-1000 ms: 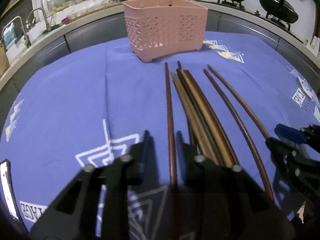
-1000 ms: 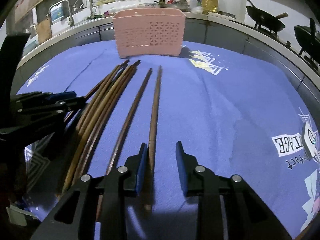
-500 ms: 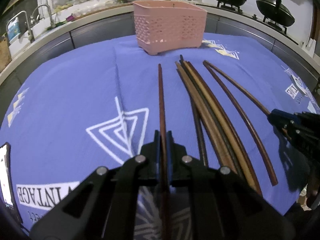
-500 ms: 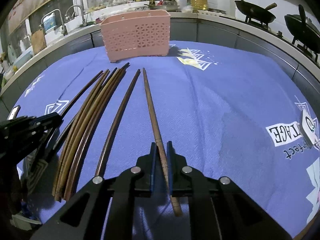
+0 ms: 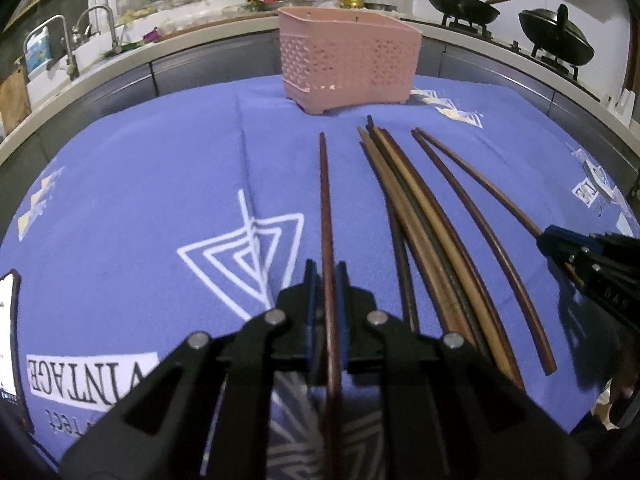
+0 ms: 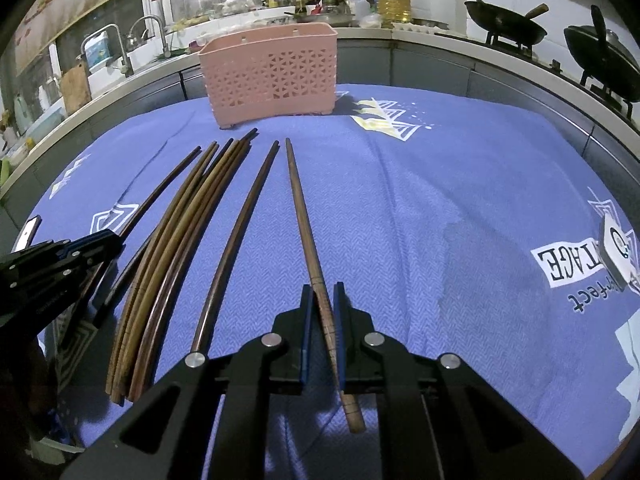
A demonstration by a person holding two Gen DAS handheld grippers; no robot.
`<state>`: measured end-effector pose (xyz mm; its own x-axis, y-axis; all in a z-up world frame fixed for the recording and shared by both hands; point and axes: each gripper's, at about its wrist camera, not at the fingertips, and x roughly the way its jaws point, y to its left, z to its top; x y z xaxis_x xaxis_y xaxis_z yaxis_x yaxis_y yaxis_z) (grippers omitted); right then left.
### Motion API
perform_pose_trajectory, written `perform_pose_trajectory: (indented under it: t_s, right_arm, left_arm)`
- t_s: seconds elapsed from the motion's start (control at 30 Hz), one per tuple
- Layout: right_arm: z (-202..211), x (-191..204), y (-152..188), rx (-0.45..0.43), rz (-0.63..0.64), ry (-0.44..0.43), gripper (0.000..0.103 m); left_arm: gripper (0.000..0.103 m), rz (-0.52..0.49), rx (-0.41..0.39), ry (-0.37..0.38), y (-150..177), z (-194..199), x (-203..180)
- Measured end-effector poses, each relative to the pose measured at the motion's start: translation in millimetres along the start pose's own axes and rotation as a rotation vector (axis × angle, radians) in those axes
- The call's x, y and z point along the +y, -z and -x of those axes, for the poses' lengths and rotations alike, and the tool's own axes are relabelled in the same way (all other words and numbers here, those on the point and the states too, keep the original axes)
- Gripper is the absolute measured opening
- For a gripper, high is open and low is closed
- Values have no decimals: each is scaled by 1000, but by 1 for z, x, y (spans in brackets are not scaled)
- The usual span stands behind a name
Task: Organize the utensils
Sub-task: 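Close the right gripper on one chopstick while the left gripper closes on another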
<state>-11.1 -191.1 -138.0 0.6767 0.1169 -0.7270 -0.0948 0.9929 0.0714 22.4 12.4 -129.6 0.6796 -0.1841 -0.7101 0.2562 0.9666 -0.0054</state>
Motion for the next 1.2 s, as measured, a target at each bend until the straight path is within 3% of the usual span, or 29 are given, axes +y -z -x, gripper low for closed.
perform_pose_trajectory:
  t_s: [1.2]
  right_arm:
    - [5, -17, 4, 0, -85, -33, 11]
  left_arm:
    - [30, 22, 85, -98, -10, -5, -2]
